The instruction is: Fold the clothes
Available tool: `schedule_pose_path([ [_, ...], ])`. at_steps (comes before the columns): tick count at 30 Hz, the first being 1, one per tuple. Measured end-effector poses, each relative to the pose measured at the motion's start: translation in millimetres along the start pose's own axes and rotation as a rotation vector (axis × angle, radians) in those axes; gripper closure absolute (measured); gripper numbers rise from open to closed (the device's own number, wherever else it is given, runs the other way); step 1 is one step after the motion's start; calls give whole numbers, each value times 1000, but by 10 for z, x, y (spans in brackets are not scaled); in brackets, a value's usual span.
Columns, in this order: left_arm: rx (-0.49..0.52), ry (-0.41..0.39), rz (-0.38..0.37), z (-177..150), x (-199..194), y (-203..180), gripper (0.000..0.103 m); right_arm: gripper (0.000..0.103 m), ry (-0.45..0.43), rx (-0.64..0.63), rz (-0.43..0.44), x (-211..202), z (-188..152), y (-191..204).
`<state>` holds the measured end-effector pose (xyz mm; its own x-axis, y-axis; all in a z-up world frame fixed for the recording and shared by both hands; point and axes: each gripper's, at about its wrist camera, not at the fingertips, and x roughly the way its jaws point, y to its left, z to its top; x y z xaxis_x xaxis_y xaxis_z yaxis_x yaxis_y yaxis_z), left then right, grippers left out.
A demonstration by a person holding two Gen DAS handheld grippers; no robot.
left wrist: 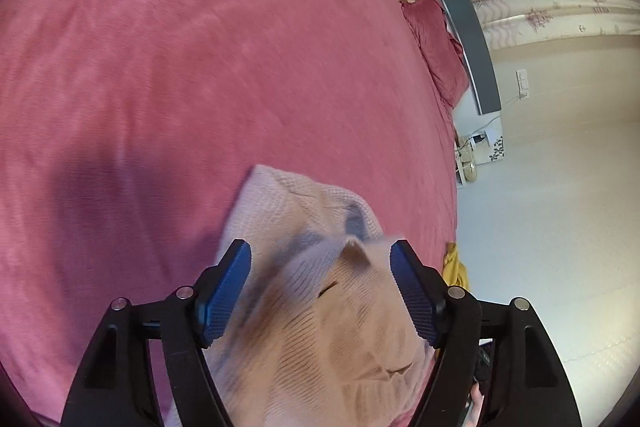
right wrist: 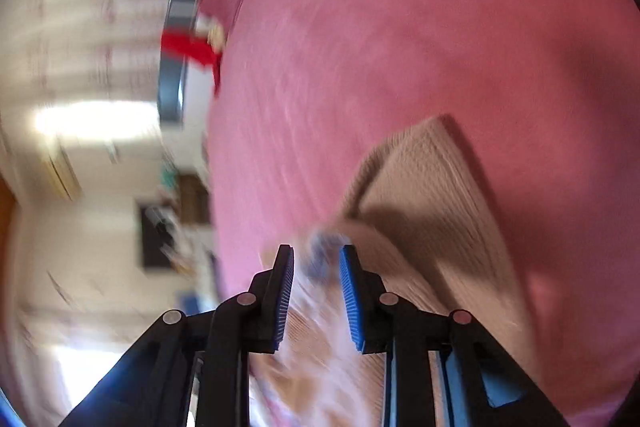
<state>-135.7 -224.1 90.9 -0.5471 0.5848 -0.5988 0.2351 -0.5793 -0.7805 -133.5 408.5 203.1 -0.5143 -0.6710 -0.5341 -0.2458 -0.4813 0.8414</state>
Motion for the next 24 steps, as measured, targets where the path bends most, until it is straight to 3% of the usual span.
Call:
schedule_pose_path([
  [5,164,14,61,-316,-49,-70,29,78,115,-278,-70,109,-473,415],
  [8,298,61,123,-607,52,-119,29,78,172,-411,-190,318,-657,576],
  [10,419,69,229,-797,132,-129,29,78,140,-495,-308,390,-688,659],
  [12,488,66,383,-883,200,-42,29,78,51,-561,-442,386,-605,714],
  [14,488,36,395,-897,137,-56,29,78,-3,-547,-545,336,-447,690],
  [17,513,-34,395,-874,10,-213,29,78,-12,-573,-508,210,-432,756],
  [20,571,-92,311,-825,-26,-478,29,78,44,-726,-515,331,-586,933],
  [22,615,-63,245,-799,116,-673,28,78,107,-816,-552,538,-662,991],
  [24,676,-14,246,-793,347,-796,28,78,149,-857,-576,737,-651,996],
])
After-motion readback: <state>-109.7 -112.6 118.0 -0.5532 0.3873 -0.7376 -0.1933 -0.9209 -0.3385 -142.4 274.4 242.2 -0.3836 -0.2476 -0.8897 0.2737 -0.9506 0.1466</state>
